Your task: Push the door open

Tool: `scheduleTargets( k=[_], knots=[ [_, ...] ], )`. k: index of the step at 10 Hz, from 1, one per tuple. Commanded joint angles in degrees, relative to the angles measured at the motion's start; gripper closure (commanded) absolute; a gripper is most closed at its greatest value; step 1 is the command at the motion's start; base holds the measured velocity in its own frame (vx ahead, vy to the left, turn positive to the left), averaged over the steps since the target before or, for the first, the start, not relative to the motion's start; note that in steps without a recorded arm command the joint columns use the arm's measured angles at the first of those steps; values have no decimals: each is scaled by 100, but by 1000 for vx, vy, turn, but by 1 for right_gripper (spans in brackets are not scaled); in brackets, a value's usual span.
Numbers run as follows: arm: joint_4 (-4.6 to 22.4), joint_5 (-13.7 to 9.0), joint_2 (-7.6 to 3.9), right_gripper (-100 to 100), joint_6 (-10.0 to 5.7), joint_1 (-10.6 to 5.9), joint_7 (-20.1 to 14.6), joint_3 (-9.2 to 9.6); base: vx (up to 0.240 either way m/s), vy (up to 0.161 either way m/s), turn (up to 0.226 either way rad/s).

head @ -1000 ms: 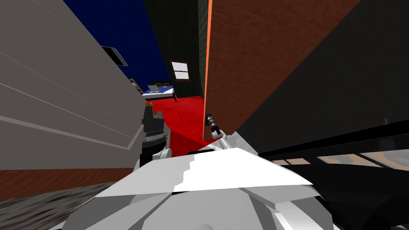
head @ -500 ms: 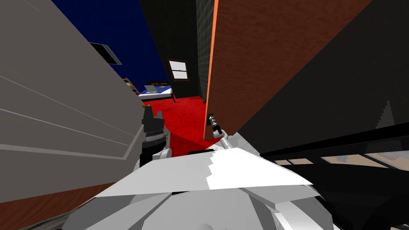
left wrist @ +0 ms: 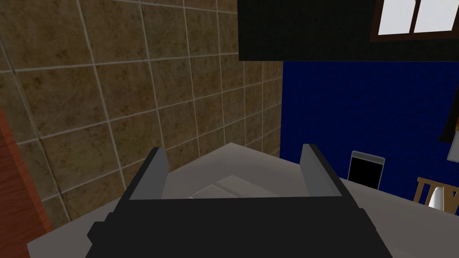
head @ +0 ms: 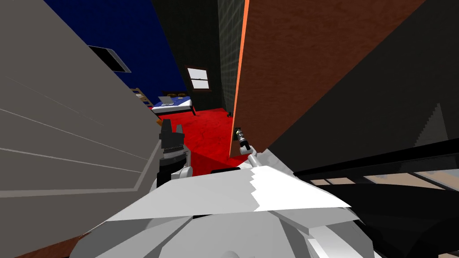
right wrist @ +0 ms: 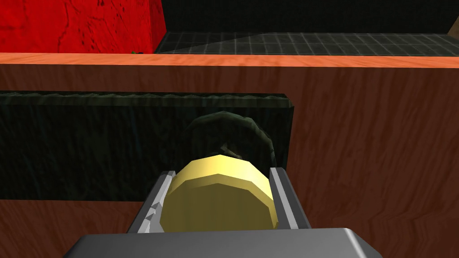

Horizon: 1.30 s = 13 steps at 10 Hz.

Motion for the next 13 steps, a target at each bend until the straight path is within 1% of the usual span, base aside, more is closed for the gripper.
scheduleTargets(
  k=[1, 4, 7, 9, 12, 13],
  knots=[
    [-23, -24, -54, 100, 8, -33, 25, -163, 96, 98, -50],
    [3, -48, -29, 100, 8, -50, 72, -344, 115, 93, -64],
    [35, -80, 30, 100, 8, -73, 131, -573, 157, 154, -95],
    [52, -96, 73, 100, 8, -84, 162, -691, 179, 131, -67],
    [67, -110, 125, 100, 7, -95, 190, -799, 158, 98, -56],
    [78, -106, 100, 100, 14, -74, 190, -790, 79, 33, -30]
  ],
)
